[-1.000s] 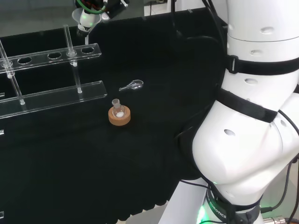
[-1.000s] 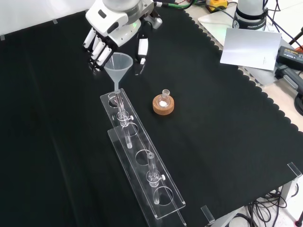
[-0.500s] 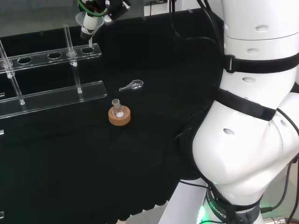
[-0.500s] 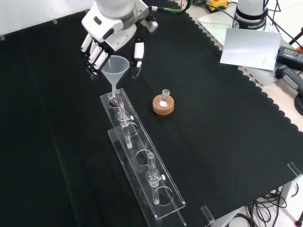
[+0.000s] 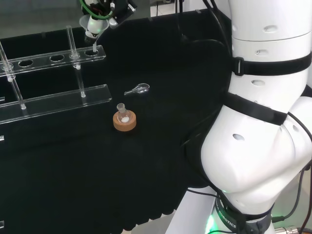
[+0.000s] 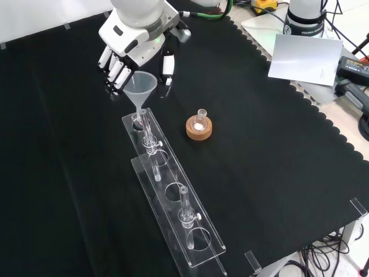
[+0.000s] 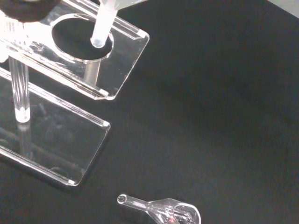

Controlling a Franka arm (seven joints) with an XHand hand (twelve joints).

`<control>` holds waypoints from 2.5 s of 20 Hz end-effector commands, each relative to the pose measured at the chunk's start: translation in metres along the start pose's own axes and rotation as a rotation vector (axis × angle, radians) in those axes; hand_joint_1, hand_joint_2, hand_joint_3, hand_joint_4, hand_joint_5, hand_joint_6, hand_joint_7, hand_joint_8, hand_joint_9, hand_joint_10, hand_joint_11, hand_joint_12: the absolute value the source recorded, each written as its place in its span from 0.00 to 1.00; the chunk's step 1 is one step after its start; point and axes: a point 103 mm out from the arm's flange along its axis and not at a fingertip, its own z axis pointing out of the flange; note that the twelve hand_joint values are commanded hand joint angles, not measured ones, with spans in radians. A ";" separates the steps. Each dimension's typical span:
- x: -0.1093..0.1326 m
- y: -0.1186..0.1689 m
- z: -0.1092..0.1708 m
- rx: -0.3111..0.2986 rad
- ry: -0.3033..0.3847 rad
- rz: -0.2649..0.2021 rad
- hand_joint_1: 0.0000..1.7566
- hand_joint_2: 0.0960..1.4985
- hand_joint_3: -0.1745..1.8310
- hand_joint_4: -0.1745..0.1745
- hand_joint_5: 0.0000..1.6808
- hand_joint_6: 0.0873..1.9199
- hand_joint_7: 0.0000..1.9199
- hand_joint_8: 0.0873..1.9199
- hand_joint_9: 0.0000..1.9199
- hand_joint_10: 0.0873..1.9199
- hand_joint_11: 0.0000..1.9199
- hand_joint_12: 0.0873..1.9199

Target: Put the funnel back on the funnel stand.

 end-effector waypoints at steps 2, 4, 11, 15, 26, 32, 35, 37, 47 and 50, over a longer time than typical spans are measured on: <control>0.008 0.009 0.010 0.023 -0.015 -0.009 0.41 0.48 0.29 0.55 0.30 0.20 0.26 0.29 0.45 0.19 0.29 0.64; 0.011 0.013 0.016 0.035 -0.018 -0.015 0.41 0.48 0.29 0.55 0.30 0.20 0.26 0.29 0.45 0.19 0.29 0.64; 0.017 0.020 0.022 0.034 -0.022 -0.024 0.41 0.48 0.29 0.54 0.30 0.20 0.26 0.29 0.44 0.19 0.29 0.64; 0.018 0.020 0.023 0.042 -0.021 -0.025 0.41 0.48 0.29 0.53 0.28 0.19 0.25 0.29 0.43 0.18 0.29 0.64; 0.022 0.005 0.027 0.003 0.027 -0.041 0.32 0.42 0.23 0.46 0.12 0.00 0.05 0.30 0.25 0.28 0.21 0.71; 0.010 -0.037 0.015 -0.050 0.087 0.007 0.32 0.42 0.22 0.46 0.11 0.00 0.05 0.30 0.23 0.29 0.20 0.72; 0.002 -0.054 0.014 -0.063 0.111 0.034 0.32 0.42 0.22 0.46 0.11 0.00 0.07 0.31 0.23 0.29 0.20 0.72; -0.006 -0.069 0.015 -0.067 0.127 0.063 0.32 0.43 0.22 0.46 0.12 0.00 0.07 0.31 0.23 0.29 0.20 0.72; -0.032 -0.124 0.030 -0.062 0.188 0.158 0.34 0.44 0.21 0.45 0.15 0.00 0.10 0.31 0.25 0.30 0.21 0.71; -0.037 -0.134 0.035 -0.063 0.208 0.183 0.35 0.44 0.21 0.45 0.16 0.00 0.10 0.31 0.25 0.30 0.21 0.71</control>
